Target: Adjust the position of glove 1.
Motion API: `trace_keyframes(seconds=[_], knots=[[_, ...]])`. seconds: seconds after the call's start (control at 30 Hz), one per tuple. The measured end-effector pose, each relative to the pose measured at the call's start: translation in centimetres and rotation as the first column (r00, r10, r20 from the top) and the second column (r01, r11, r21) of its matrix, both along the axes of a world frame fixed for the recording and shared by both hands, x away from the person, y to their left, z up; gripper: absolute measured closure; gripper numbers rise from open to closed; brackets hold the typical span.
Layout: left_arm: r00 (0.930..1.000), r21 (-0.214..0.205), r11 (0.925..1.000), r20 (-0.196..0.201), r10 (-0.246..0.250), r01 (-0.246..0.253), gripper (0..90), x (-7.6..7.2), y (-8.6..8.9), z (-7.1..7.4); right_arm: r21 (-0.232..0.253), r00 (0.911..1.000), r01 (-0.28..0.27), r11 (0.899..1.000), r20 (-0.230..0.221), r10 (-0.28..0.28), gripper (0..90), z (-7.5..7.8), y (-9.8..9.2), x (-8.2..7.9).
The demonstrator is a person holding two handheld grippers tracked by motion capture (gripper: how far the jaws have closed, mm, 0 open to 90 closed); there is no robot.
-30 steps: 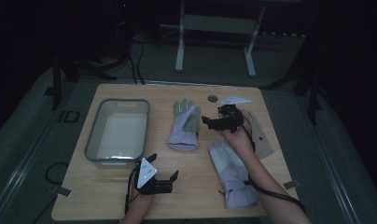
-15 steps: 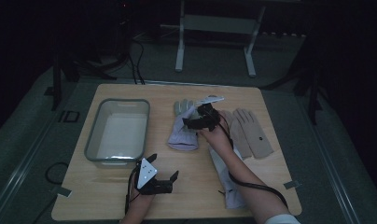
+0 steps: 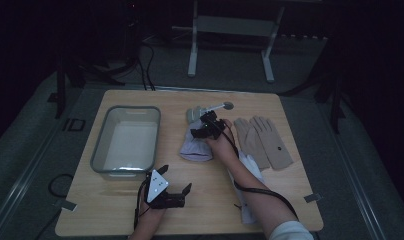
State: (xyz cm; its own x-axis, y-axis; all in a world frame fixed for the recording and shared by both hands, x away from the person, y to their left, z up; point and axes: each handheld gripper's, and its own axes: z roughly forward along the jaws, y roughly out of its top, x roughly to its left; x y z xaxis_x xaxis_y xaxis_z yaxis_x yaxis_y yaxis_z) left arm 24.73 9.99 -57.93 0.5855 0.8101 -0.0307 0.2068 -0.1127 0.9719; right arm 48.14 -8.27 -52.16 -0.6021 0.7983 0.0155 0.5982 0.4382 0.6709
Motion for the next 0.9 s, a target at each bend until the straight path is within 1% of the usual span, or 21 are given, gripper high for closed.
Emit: trace_keyframes(seconds=[0.03,0.07,0.1,0.13,0.17,0.2,0.23,0.3,0.33,0.37,0.43,0.47,0.5,0.53,0.6,0.67,0.7,0.73,0.83,0.9], knots=[[1.0000,0.000,1.0000,0.000,0.000,0.000,0.1,0.0,0.0,0.0,-0.005,0.9999,-0.007,1.000,-0.007,0.007,23.4,-0.3,0.1,0.1],[1.0000,0.000,1.0000,-0.002,0.000,0.000,0.1,0.0,0.0,0.0,-0.023,1.0000,-0.004,1.000,-0.004,0.004,23.6,-0.5,0.2,0.2],[1.0000,0.000,1.0000,-0.002,0.000,0.000,0.1,0.0,0.0,0.0,-0.023,1.0000,-0.004,1.000,-0.004,0.004,23.6,-0.5,0.2,0.2],[1.0000,0.000,1.0000,-0.003,-0.001,0.001,0.1,0.0,0.0,0.0,-0.040,0.9995,-0.017,0.999,-0.027,0.016,30.6,-1.1,0.4,0.5],[1.0000,0.000,1.0000,-0.003,0.000,0.000,0.1,0.0,0.0,0.0,-0.042,0.9991,-0.015,0.999,-0.040,0.013,31.1,-1.4,0.4,0.5],[1.0000,0.000,1.0000,-0.003,0.000,0.000,0.1,0.0,0.0,0.0,-0.042,0.9991,-0.015,0.999,-0.040,0.013,31.1,-1.4,0.4,0.5],[1.0000,-0.001,1.0000,-0.004,-0.001,0.001,0.1,0.0,0.0,0.0,-0.036,0.9980,-0.023,0.999,-0.059,0.021,36.4,-1.8,0.4,0.6],[1.0000,-0.006,1.0000,-0.002,0.002,-0.002,0.1,0.0,0.0,0.0,-0.021,0.9970,-0.023,1.000,-0.075,0.022,42.4,-2.0,0.3,0.7],[1.0000,-0.006,1.0000,-0.002,0.002,-0.002,0.1,0.0,0.0,0.0,-0.018,0.9963,-0.034,0.999,-0.080,0.033,47.4,-2.0,0.3,0.7],[1.0000,-0.004,1.0000,-0.004,0.003,-0.003,0.1,0.0,0.0,0.0,-0.013,0.9954,-0.042,0.999,-0.087,0.041,53.3,-2.0,0.3,0.7],[1.0000,-0.004,1.0000,-0.004,0.004,-0.004,0.1,0.0,0.0,0.0,-0.024,0.9950,-0.053,0.998,-0.086,0.050,67.9,-1.8,0.5,0.4],[1.0000,-0.004,1.0000,-0.004,0.004,-0.004,0.1,0.0,0.0,0.0,-0.024,0.9950,-0.053,0.998,-0.086,0.050,67.9,-1.8,0.5,0.4],[1.0000,-0.004,1.0000,-0.004,0.004,-0.004,0.1,0.0,0.0,0.0,-0.017,0.9949,-0.033,0.999,-0.096,0.031,79.4,-1.5,0.5,0.3],[1.0000,-0.005,1.0000,-0.005,0.005,-0.005,0.1,0.0,0.0,0.0,-0.006,0.9945,-0.026,1.000,-0.102,0.026,81.7,-1.5,0.5,0.2],[1.0000,-0.009,0.9999,-0.006,0.005,-0.005,0.1,0.0,0.1,0.0,0.010,0.9948,-0.016,1.000,-0.101,0.017,84.1,-1.2,0.3,0.0],[1.0000,-0.011,0.9999,-0.008,0.005,-0.005,0.1,0.1,0.1,0.0,0.028,0.9950,-0.021,0.999,-0.097,0.023,84.7,-0.9,0.0,-0.3],[1.0000,-0.011,0.9999,-0.008,0.005,-0.005,0.1,0.1,0.1,0.0,0.028,0.9950,-0.021,0.999,-0.097,0.023,84.7,-0.9,0.0,-0.3],[1.0000,-0.013,0.9999,-0.007,0.005,-0.005,0.1,0.1,0.1,0.0,0.043,0.9965,-0.016,0.999,-0.082,0.019,85.2,-0.3,-0.4,-0.7],[1.0000,-0.015,0.9999,-0.007,0.007,-0.007,0.1,0.1,0.1,0.0,0.066,0.9985,-0.020,0.998,-0.049,0.023,85.2,1.0,-1.0,-1.4],[1.0000,-0.015,0.9999,-0.005,0.007,-0.007,0.1,0.1,0.1,0.0,0.080,0.9987,-0.024,0.996,-0.042,0.028,85.2,1.9,-1.4,-2.1]])
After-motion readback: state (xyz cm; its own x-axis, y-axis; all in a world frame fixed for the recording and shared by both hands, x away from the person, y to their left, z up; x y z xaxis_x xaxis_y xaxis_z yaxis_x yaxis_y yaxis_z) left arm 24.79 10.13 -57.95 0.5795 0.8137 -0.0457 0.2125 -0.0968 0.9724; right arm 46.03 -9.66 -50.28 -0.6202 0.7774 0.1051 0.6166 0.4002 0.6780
